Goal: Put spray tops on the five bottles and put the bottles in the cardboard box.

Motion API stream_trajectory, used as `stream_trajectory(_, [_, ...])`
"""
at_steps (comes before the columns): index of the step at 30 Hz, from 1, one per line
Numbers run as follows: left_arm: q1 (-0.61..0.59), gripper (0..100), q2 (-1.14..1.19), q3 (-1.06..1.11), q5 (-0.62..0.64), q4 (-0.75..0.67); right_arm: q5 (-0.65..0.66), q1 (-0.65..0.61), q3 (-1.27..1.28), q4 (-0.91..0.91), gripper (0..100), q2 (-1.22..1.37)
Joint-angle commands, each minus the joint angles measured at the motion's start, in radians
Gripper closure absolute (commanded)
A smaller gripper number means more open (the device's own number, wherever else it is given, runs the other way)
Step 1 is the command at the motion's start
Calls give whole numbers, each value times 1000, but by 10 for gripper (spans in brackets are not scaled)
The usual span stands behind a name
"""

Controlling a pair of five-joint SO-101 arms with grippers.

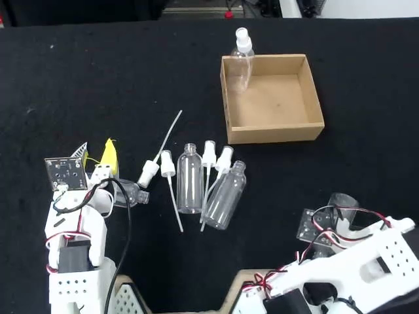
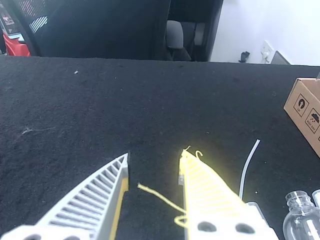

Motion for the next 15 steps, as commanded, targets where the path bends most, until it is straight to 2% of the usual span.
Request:
stream_trajectory(1, [8,837,-6,21,-11,2,12,-21,81,-114,988,-24])
stream_trajectory(7, [8,837,-6,21,-11,2,11,-60,213,-285,988,-25])
stream_trajectory(15, [8,837,-6,21,-11,2,5,-161,217,-166,988,-25])
